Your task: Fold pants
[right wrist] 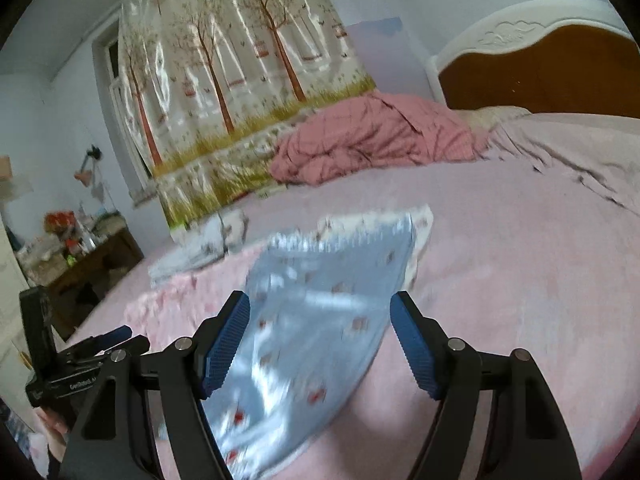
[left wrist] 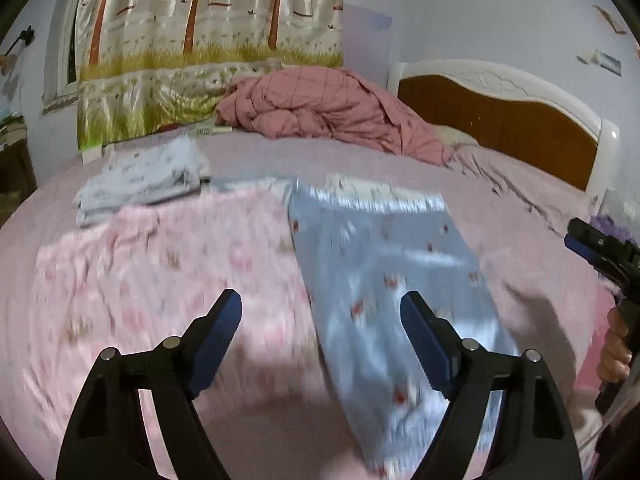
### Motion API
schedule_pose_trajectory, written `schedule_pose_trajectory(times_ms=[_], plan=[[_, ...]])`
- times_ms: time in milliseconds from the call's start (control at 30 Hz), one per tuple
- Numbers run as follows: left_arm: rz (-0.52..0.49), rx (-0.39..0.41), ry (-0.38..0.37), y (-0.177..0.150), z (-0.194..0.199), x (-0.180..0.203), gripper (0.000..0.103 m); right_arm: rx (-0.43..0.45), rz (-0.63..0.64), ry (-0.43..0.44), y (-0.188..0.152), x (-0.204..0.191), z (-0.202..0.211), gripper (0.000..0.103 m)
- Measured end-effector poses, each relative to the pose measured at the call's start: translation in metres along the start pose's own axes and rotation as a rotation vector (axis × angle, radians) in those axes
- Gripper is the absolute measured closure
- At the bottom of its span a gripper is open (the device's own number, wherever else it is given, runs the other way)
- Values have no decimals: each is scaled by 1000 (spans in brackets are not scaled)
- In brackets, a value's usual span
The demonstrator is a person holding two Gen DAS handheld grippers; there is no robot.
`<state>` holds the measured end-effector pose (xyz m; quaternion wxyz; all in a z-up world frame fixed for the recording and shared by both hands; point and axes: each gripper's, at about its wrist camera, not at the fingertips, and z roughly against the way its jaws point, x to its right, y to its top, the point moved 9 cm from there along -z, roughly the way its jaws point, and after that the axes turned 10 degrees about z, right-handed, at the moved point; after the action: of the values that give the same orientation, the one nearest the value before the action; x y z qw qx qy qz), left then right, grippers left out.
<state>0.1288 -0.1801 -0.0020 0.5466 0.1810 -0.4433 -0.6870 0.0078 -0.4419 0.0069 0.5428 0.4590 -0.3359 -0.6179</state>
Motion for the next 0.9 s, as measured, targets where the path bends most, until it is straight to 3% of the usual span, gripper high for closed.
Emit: schedule_pose_trajectory(times_ms=[100,233,267,333,367,500,633,700,800,900], plan=[[-34,37,60,34,-17,4,22,29,-21,128,29,20,-14,29],[-61,3,22,58,-58,35,25,14,-48,208,57,57,-50,29],[-67,-11,7,61,-71,46,32,-4,-59,215,62,68,-63,29],[-105,-77,-24,64,-105,76,68,-27,-88,220,70,88,-88,31],[-120,-107,-41,65,-121,89,72,-35,-111,225,73,98,-100,35],[-142,-229,-91,65,-187,139,78,-103,-237,266,76,135,-164,47],[-133,-356,-113,58,-247,172,80,-155,-246,250,70,165,-226,48],[-126,-394,-97,54,-273,181,82,-179,-276,255,60,179,-250,52],[-109,-426,-60,44,-306,182,83,-236,-379,348,36,187,-274,55],[-34,-479,-48,32,-326,170,86,-265,-362,372,30,181,-279,59]])
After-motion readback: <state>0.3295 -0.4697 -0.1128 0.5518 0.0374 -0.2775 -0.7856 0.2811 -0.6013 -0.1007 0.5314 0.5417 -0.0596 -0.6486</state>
